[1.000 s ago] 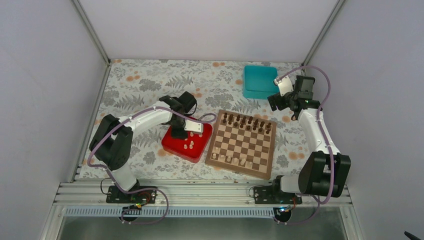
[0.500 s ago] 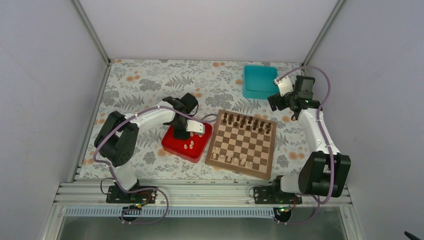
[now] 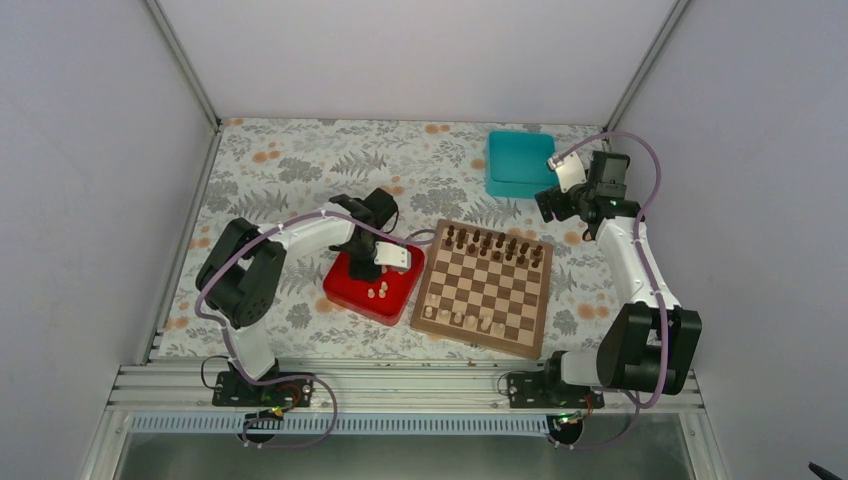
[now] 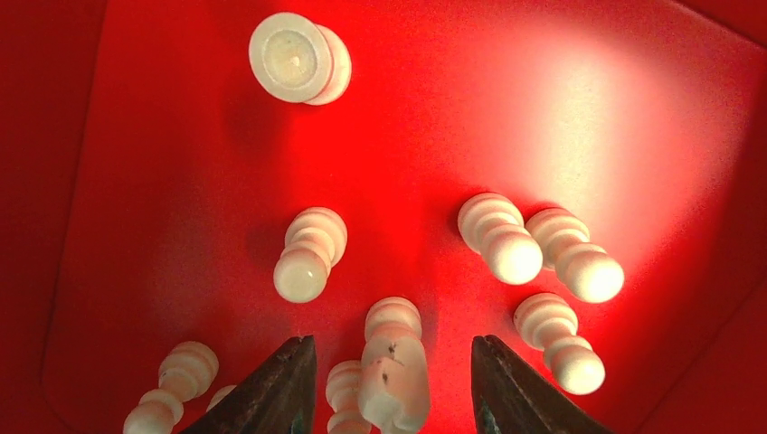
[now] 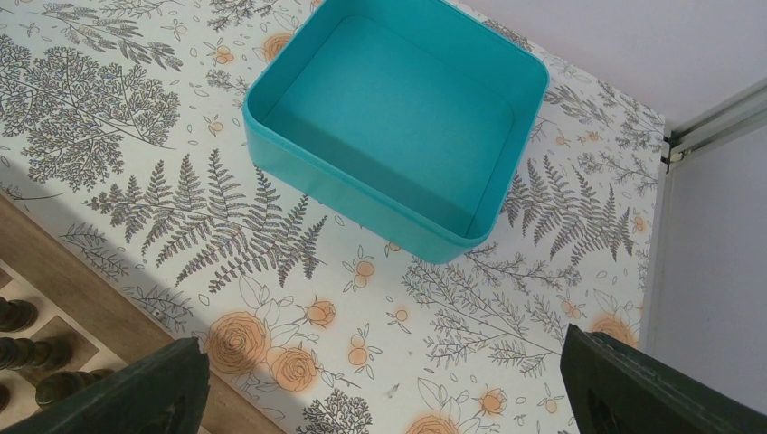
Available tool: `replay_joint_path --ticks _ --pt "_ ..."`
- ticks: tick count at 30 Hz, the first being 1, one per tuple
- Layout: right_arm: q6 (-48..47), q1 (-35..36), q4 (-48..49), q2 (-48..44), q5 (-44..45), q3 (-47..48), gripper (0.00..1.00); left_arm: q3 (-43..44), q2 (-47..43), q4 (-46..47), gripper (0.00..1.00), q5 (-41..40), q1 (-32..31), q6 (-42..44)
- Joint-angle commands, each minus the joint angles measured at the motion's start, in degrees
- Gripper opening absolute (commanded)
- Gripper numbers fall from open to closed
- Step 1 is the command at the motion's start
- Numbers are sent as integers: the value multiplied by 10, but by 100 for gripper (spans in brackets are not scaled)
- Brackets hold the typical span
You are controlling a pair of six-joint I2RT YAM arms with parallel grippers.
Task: Set up the chess pieces on the board
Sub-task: Pick up the chess piece from the storage box, then place the chess piece on the chessboard.
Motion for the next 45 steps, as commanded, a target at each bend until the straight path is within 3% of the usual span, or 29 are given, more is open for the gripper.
replay_joint_path --ticks 1,8,12,16,27,35,45 --pt "-2 -5 0 -2 0 -2 100 0 6 7 44 15 1 -4" --pt "-2 -5 0 -2 0 -3 100 4 6 4 36 19 0 -5" --pt "-2 -5 0 -3 -1 -2 100 5 6 1 22 18 0 -4" --pt "-2 -5 0 -4 -2 -4 100 8 5 -1 16 19 0 -5" --pt "-2 -5 1 -5 -3 -3 100 63 -25 -50 11 -14 -21 -18" --pt "8 -5 7 -3 16 1 100 219 -30 -127 12 -53 -109 -33" --pt "22 -12 0 5 29 18 100 515 139 -187 13 -22 -267 -17"
